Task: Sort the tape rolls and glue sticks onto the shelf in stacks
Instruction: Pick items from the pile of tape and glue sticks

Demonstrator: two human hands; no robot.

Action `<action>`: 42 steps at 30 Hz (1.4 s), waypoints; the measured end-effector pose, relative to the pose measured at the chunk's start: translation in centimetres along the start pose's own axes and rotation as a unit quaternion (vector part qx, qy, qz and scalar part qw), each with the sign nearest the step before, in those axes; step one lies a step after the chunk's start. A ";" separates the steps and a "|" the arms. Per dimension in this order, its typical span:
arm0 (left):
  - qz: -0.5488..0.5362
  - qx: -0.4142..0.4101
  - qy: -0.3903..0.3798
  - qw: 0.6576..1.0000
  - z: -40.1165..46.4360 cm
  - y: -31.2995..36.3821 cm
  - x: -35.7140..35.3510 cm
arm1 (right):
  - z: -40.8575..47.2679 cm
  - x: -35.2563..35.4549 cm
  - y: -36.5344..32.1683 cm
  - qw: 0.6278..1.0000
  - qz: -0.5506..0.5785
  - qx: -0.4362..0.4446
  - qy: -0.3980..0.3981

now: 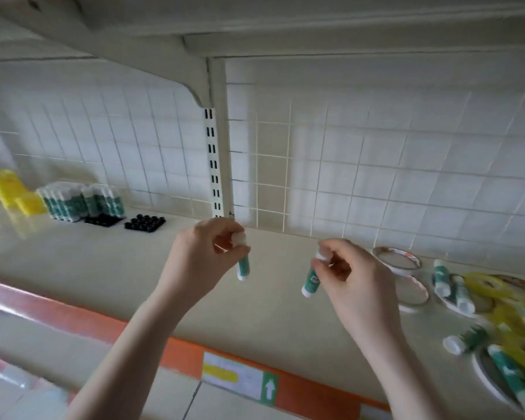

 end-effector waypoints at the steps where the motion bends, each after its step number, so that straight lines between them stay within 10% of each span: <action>1: 0.002 0.003 0.009 1.000 0.1 -1.2 1.6 | 0.0 -1.4 -1.1 1.000 0.000 -0.002 -0.006; 17: 0.041 0.036 0.069 0.996 5.3 -23.1 24.0 | 1.3 -25.5 -19.3 0.997 0.020 -0.024 -0.071; 42: 0.033 0.070 0.084 0.993 14.7 -38.5 26.7 | 9.2 -50.5 -23.8 0.983 -0.051 0.022 -0.175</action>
Point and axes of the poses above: each hand's wrist, its own z-axis towards the middle knuckle, its own x-axis out of the back of the hand, y = z × x, the point moved 9 cm from there along z, towards the middle knuckle, and after that the axes turned 4 degrees about y, right-handed, at the moved point
